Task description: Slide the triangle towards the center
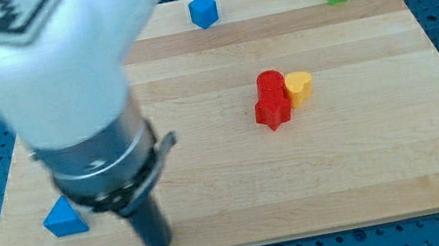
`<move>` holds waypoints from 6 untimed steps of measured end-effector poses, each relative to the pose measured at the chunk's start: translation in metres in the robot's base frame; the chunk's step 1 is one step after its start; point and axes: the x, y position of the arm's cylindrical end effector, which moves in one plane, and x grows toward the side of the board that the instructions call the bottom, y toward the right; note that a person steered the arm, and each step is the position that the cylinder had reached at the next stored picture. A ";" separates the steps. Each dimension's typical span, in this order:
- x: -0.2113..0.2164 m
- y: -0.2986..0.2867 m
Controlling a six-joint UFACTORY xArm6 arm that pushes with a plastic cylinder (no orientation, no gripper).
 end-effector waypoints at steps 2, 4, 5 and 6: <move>0.003 -0.081; -0.023 -0.110; -0.040 -0.110; -0.057 -0.107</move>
